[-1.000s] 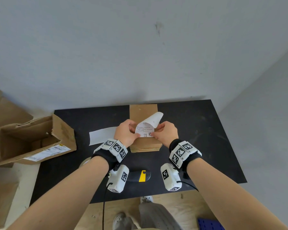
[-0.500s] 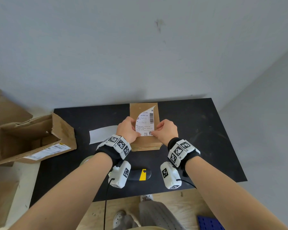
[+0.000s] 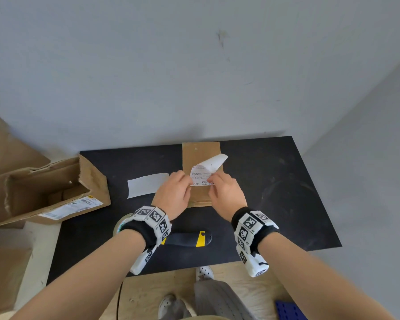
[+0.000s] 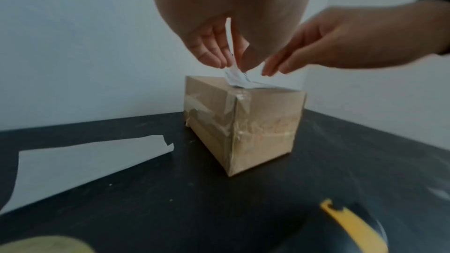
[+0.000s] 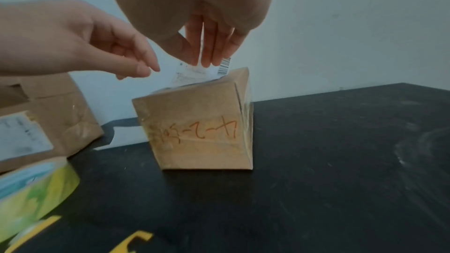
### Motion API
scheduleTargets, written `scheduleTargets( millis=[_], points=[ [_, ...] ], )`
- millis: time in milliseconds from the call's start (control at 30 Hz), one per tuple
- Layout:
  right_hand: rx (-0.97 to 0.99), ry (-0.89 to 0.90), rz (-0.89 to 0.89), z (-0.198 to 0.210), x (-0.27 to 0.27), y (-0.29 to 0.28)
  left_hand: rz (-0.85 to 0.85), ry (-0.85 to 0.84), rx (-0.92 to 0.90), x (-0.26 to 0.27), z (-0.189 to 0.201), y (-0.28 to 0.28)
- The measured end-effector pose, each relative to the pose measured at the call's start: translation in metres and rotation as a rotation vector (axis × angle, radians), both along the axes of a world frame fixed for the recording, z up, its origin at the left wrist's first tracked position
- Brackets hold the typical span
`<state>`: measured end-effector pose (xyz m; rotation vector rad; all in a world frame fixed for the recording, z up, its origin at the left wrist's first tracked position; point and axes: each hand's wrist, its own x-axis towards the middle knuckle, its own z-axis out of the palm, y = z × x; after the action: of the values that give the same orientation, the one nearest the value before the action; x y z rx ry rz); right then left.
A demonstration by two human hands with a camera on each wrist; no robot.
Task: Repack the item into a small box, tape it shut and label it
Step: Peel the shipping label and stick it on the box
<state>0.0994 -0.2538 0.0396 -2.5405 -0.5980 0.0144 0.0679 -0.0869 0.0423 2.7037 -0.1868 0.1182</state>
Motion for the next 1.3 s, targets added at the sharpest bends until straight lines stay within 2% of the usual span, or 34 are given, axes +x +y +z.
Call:
scheduleTargets(
  millis=[100,233,400,633,833,1100,1300],
  points=[
    [-0.075,0.06,0.132,-0.006,-0.01,0.003,-0.124,-0.082,0.146,-0.013,-0.01,0.0],
    [-0.254,0.132,0.232,-0.007,-0.017,0.003,-0.11,0.042,0.262,-0.02,-0.018,-0.002],
    [-0.364,0.128,0.219,-0.016,-0.018,-0.009,-0.085,0.127,0.265,-0.02,-0.01,-0.004],
    [-0.375,0.158,0.115,-0.01,-0.017,-0.026,-0.121,0.197,0.257,-0.012,-0.004,-0.003],
    [-0.381,0.166,0.165,-0.005,-0.015,-0.026,-0.152,0.236,0.166,0.005,0.003,0.004],
    [-0.419,0.232,0.181,0.004,0.012,-0.018,-0.23,0.438,0.261,0.018,0.002,0.015],
    [-0.453,0.268,0.216,0.007,0.044,-0.007,-0.222,0.469,0.215,0.032,0.006,0.021]
  ],
)
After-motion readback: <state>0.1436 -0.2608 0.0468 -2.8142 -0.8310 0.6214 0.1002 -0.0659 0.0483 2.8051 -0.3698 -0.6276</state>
